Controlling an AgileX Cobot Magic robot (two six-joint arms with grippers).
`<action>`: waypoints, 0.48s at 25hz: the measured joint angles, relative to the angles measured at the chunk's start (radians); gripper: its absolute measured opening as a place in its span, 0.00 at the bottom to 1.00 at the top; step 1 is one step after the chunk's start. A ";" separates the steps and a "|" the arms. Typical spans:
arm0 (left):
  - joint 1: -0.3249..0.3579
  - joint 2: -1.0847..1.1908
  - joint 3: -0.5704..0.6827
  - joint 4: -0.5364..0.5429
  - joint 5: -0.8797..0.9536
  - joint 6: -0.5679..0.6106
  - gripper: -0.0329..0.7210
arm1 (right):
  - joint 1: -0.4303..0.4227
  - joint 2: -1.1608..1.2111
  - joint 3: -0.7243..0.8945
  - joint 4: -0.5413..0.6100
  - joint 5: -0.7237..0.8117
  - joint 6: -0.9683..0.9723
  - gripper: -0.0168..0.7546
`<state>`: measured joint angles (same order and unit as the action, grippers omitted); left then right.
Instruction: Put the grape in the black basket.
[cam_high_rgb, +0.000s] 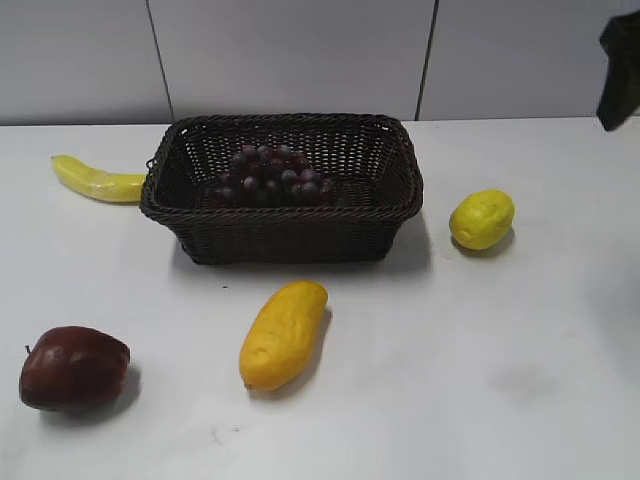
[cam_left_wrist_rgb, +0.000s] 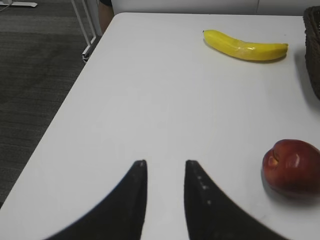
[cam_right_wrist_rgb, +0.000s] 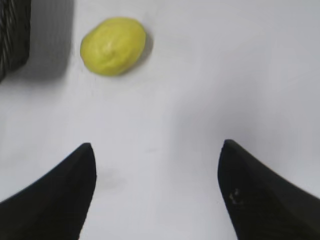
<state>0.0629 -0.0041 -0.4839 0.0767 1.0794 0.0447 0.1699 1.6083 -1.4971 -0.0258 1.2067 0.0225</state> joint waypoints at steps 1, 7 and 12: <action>0.000 0.000 0.000 0.000 0.000 0.000 0.35 | 0.000 -0.048 0.057 0.000 0.000 0.000 0.76; 0.000 0.000 0.000 0.000 0.000 0.000 0.35 | 0.000 -0.283 0.361 0.000 -0.067 0.000 0.76; 0.000 0.000 0.000 0.000 0.000 0.000 0.35 | 0.000 -0.438 0.598 0.000 -0.149 0.001 0.76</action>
<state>0.0629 -0.0041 -0.4839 0.0767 1.0794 0.0447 0.1699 1.1706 -0.8992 -0.0258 1.0580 0.0235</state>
